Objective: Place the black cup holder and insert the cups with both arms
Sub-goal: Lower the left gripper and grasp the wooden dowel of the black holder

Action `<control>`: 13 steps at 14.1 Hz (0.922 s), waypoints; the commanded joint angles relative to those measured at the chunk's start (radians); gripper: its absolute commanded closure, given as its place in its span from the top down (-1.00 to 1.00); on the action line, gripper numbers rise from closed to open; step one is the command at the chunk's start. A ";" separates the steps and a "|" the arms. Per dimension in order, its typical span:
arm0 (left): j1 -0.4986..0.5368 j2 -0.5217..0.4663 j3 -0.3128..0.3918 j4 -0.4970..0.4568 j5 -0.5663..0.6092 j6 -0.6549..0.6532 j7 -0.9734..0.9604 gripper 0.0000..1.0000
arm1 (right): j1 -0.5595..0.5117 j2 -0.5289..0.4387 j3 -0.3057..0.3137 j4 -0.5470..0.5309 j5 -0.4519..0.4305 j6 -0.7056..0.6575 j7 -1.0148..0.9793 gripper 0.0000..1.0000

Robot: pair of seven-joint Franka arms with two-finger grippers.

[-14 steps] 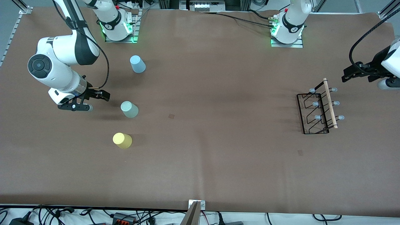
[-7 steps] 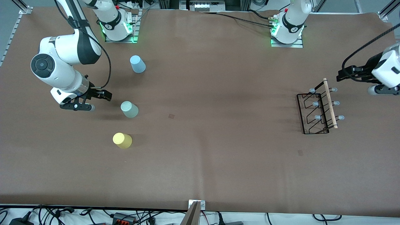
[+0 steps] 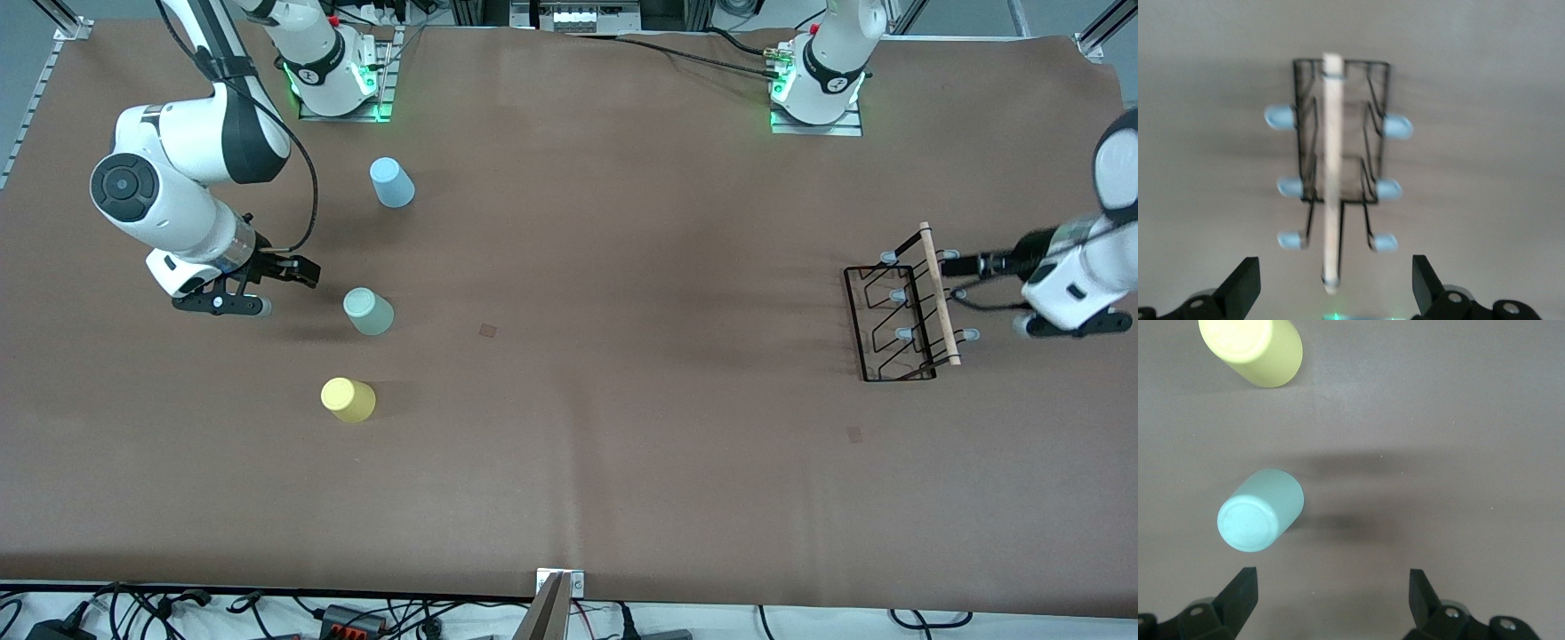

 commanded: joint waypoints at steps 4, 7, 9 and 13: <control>0.022 0.028 -0.003 -0.111 0.021 0.194 0.088 1.00 | 0.004 -0.009 -0.004 -0.010 0.006 0.010 0.015 1.00; 0.024 0.006 -0.009 -0.168 0.021 0.276 0.088 0.99 | 0.004 -0.011 -0.004 -0.010 0.006 0.010 0.013 1.00; 0.024 0.014 -0.009 -0.170 0.021 0.280 0.088 0.84 | 0.004 -0.011 -0.004 -0.004 0.006 0.010 0.013 1.00; 0.038 0.002 -0.009 -0.240 0.021 0.273 0.088 0.15 | 0.013 -0.017 -0.002 0.005 0.006 0.004 0.013 1.00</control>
